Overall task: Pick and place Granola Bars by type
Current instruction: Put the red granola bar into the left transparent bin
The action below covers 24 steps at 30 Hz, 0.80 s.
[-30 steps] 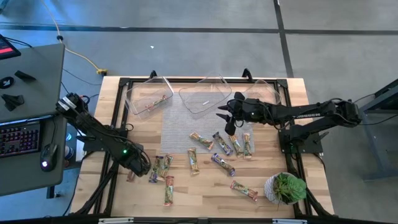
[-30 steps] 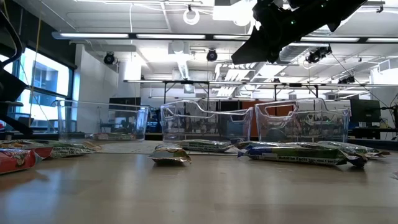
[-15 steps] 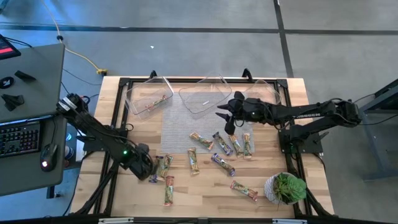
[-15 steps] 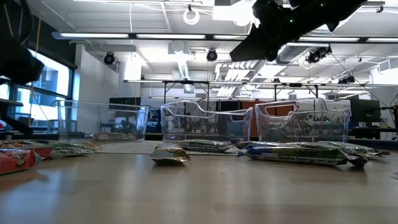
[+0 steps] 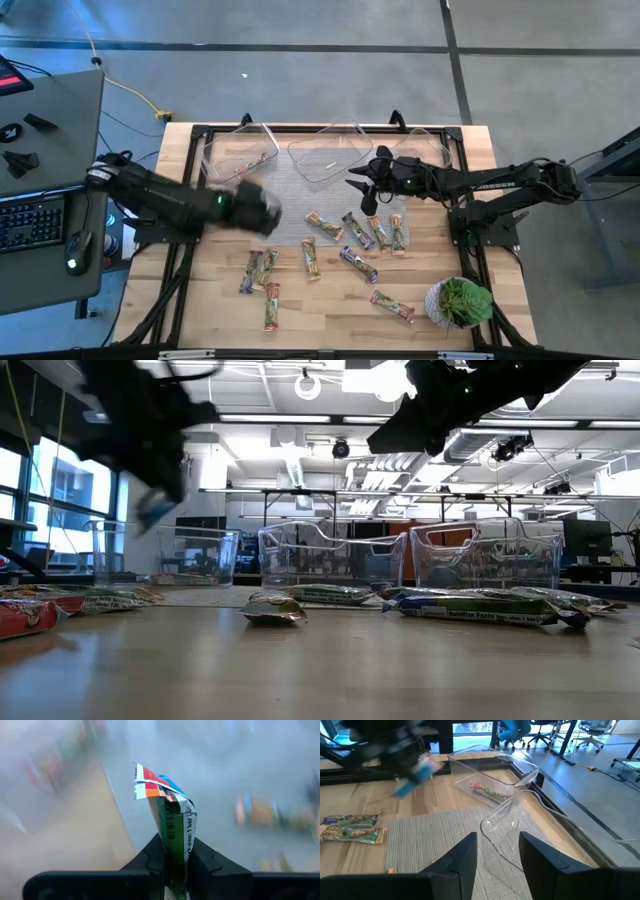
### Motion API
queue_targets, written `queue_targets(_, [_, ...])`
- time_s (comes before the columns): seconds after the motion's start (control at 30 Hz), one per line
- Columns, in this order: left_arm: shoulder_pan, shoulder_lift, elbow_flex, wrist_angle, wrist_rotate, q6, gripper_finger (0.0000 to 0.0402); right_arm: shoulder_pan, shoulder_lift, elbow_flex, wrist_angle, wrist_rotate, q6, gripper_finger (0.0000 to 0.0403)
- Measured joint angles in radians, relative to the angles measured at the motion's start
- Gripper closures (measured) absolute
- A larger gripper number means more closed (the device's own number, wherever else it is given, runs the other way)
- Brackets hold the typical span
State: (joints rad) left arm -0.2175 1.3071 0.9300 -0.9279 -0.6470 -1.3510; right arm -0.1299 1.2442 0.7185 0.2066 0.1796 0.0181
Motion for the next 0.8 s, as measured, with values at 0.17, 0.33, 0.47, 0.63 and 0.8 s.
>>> queue_targets(0.17, [0.265,-0.001,0.087,0.0,-0.049,0.333,0.036,0.0,0.0,0.0,-0.002,-0.016,0.0,0.0273])
queue_targets(0.33, [0.506,-0.001,0.125,0.01,0.037,0.678,0.036,0.0,0.0,0.0,-0.004,-0.05,0.0,0.0273])
queue_targets(0.47, [0.668,-0.001,0.123,0.02,0.093,0.801,0.036,0.0,0.0,0.0,-0.005,-0.053,0.0,0.0273])
queue_targets(0.63, [0.823,-0.001,0.123,0.032,0.095,0.885,0.036,0.0,0.0,0.0,-0.007,-0.053,0.0,0.0273])
queue_targets(0.8, [0.943,0.023,0.123,0.063,0.202,0.982,0.0358,0.0,0.0,0.0,-0.008,-0.053,0.0,0.0273])
